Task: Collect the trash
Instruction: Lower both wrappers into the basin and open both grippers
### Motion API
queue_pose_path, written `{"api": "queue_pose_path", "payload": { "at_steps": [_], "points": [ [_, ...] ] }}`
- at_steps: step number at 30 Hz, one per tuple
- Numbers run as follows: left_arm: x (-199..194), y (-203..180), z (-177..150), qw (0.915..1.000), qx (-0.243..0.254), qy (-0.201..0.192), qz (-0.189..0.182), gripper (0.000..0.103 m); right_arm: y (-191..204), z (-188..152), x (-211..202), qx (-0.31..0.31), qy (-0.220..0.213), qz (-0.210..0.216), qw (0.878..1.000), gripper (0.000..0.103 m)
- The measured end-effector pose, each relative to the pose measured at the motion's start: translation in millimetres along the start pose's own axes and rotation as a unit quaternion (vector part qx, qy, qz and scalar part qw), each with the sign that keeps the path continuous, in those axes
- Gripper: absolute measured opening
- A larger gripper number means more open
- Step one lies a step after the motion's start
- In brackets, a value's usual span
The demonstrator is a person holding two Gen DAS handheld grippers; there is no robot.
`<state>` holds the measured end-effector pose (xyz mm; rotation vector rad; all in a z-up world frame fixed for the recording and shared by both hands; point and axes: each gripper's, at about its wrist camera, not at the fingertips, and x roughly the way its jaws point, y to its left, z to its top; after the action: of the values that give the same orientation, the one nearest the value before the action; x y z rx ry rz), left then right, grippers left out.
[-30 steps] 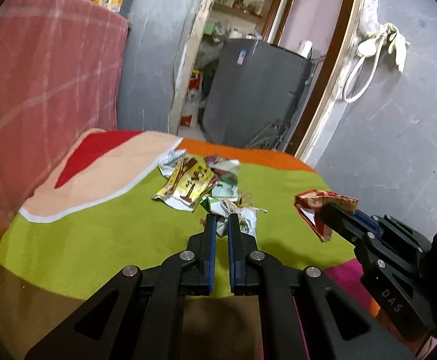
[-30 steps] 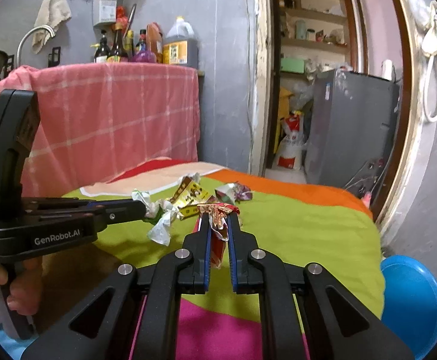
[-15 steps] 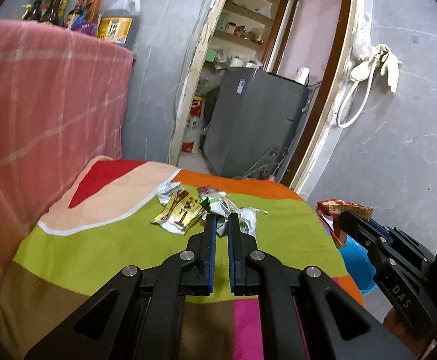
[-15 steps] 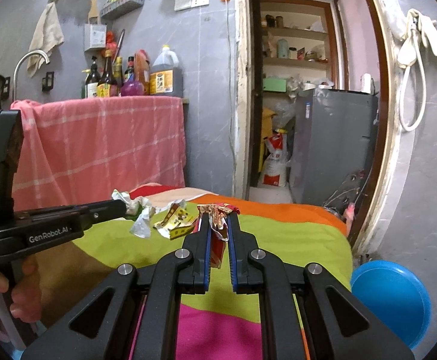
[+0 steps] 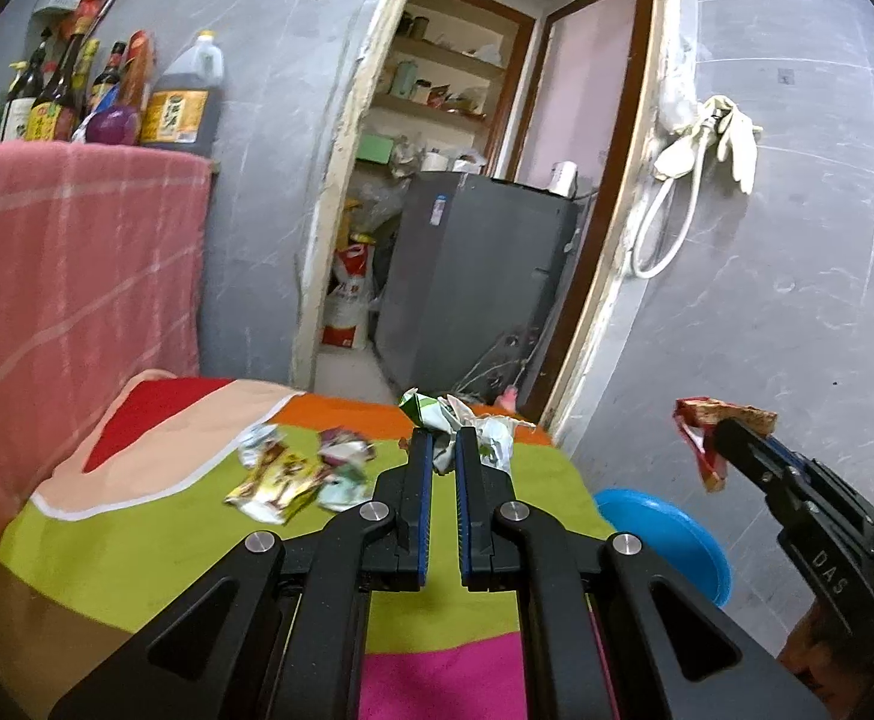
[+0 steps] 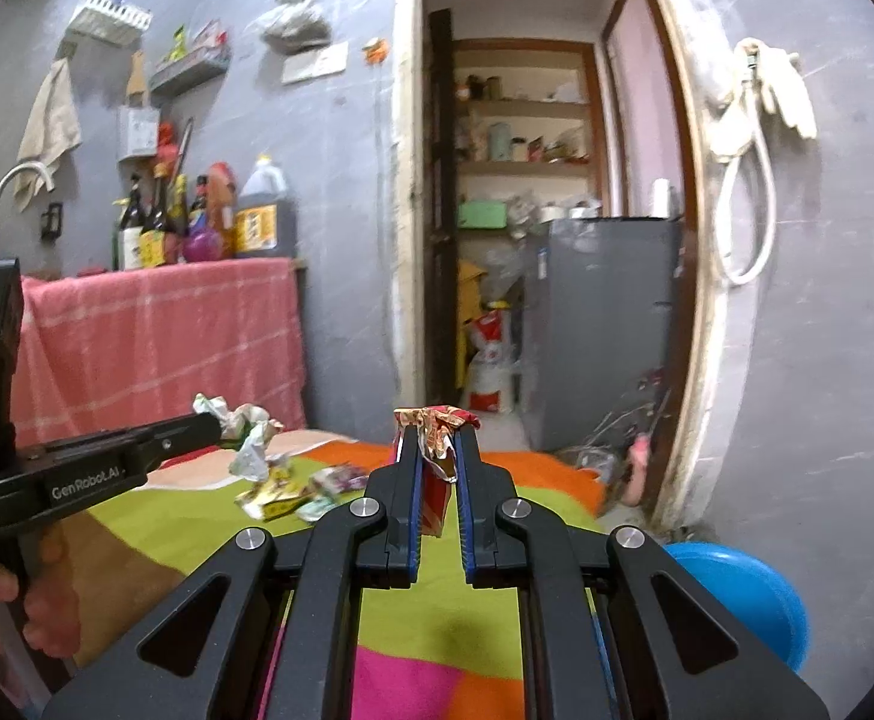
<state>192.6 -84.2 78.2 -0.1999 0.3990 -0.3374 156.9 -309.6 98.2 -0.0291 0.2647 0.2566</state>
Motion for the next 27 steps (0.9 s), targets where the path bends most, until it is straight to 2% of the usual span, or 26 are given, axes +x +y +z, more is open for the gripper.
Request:
{"api": "queue_pose_path", "payload": {
  "at_steps": [9,16,21,27],
  "points": [
    [26.9,-55.7,-1.5,0.999,0.019,-0.021,-0.035,0.005,-59.8,-2.5,-22.9,0.016,-0.033,-0.066,0.997,0.008],
    [59.9,-108.1,-9.1,0.9959,0.039,-0.016,-0.079,0.005,-109.6,-14.7,-35.6,0.033,-0.045,-0.118,0.991,0.008],
    [94.5,-144.9,-19.3,0.9925,0.053,0.015,-0.109,0.005,-146.6,-32.8,-35.0,0.063,-0.033,-0.145,0.987,0.008],
    [134.4,-175.8,-33.2,0.9868,0.065,0.066,-0.133,0.005,-179.0,-60.5,-25.4,0.107,0.001,-0.156,0.982,0.009]
  ]
}}
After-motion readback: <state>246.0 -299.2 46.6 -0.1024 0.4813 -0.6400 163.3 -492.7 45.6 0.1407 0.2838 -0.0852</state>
